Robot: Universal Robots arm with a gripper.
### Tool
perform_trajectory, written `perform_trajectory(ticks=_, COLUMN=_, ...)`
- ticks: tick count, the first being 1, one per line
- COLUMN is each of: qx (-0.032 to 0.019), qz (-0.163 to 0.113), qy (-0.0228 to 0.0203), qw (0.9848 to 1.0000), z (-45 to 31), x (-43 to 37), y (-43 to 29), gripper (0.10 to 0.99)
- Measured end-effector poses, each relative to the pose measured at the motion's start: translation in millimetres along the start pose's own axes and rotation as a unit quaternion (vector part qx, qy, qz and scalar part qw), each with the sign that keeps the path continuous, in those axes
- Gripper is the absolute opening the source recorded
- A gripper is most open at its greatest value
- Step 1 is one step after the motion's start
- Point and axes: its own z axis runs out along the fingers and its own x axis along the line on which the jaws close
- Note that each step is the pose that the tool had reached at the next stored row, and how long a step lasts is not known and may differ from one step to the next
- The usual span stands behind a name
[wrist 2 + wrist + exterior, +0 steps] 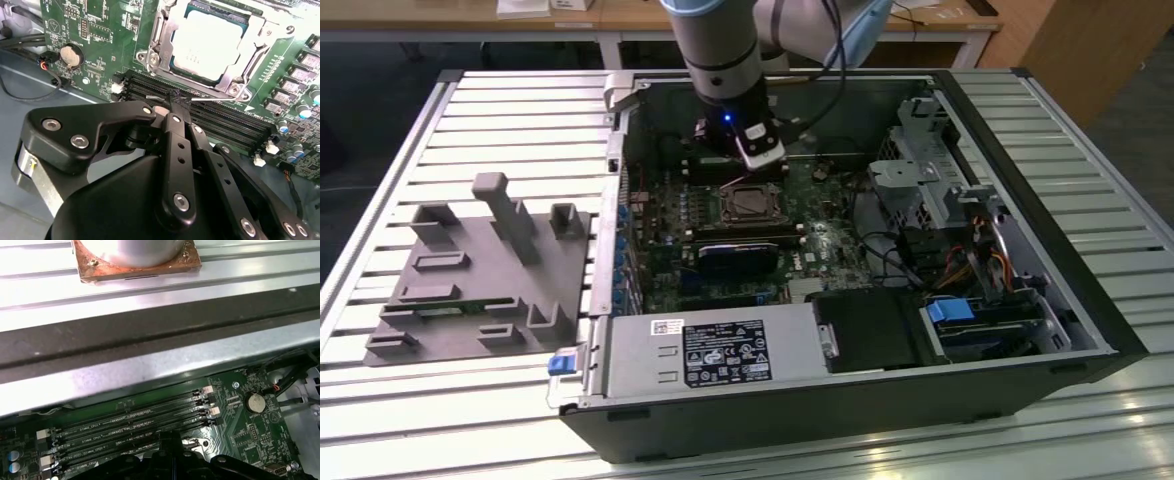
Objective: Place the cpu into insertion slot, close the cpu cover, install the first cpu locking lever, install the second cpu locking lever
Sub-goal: 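Install the first cpu locking lever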
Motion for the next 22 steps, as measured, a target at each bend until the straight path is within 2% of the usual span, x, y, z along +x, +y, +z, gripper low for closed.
perform_trajectory(ticks=7, qx=0.0038, qz=-0.001, qy=-0.001, qw=1.0, z=2.8, x=0.3, y=3.5, gripper=0.106)
perform_trajectory(ticks=19, qx=0.0095, qz=-0.002, qy=-0.0025, qw=1.0, z=13.7, x=-0.1, y=1.5, gripper=0.106)
perform_trajectory(ticks=22, qx=0.0123, qz=-0.002, qy=-0.0032, qw=0.9999, z=16.7, x=0.1, y=0.7, gripper=0.106)
